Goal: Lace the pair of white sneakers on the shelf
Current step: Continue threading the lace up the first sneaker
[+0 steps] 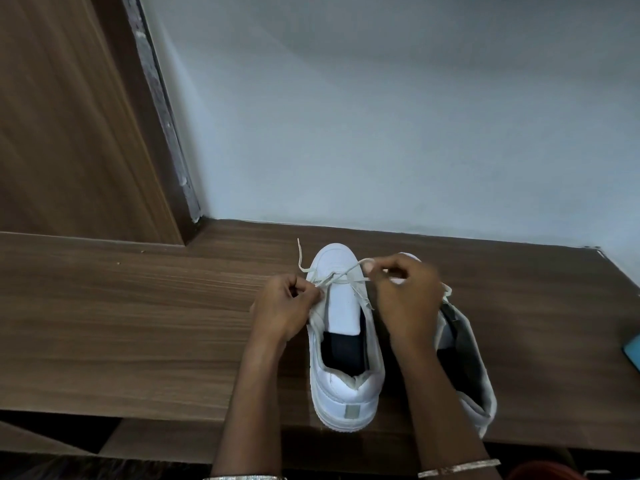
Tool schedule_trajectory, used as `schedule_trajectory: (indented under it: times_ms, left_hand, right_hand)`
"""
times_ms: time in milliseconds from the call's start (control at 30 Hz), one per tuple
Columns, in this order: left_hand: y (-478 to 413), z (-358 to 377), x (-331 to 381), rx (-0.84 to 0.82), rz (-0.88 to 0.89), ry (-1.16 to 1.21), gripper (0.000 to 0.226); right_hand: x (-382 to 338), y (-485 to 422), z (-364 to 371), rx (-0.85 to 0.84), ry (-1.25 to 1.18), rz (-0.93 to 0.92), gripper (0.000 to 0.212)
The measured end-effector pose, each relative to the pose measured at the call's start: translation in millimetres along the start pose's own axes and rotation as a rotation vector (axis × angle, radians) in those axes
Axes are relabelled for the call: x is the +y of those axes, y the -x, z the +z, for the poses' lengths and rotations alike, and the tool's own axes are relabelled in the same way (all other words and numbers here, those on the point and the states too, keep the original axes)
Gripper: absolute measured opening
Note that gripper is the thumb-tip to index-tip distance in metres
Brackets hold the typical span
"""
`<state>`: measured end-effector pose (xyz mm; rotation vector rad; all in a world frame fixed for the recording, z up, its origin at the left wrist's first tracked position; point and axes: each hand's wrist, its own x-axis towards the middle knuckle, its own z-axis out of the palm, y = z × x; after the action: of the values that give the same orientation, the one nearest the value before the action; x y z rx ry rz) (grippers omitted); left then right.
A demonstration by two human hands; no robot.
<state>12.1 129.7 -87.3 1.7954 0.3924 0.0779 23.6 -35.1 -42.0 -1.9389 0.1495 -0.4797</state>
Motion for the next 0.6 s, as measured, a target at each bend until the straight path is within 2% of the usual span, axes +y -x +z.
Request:
schedule_trajectory:
  times_ms: [67,167,233,300,400,500,567,600]
  left_hand:
    - [0.1,0.1,0.0,-0.002,-0.005,0.004,0.017]
    - [0.7,0.8,1.5,0.005,0.000,-0.023,0.014]
    - [0.4,1.2,1.3,0.010,-0.003,-0.027,0.014]
    - [-0.7,1.5,0.5,0.004,-0.002,-0.024,0.018]
    - [-1.6,0.4,-0.5,-0.011,-0.001,0.000,0.023]
    - [-0.7,-0.7,-0.2,-0.019,0.014,-0.005,0.025]
    - [-1.2,-1.0,-1.0,-0.019,0.020,-0.011,0.025]
    - [-1.8,-1.2,-1.5,-0.018,0.023,-0.010,0.025]
  right_hand:
    - [0.7,-12.0,-15.1,0.168,-0.160,0.104,0.012]
    - [7.3,-25.5,-26.7,0.382,-0.335,0.234,0.002]
    - [4.1,-21.1,-21.8,0.400,-0.170,0.160,0.019]
    - [-3.2,-8.7,-13.1,0.312,0.116,-0.051,0.040]
    - [-13.4,4.6,3.1,0.106,0.342,-0.326,0.034]
    - [-10.7,9.5,13.5,-0.244,0.530,-0.329,0.022]
    - [-3.6,15.2,20.5,-0.351,0.667,-0.281,0.024]
    - [-0.3,17.0,23.6,-0.345,0.684,-0.278,0.021]
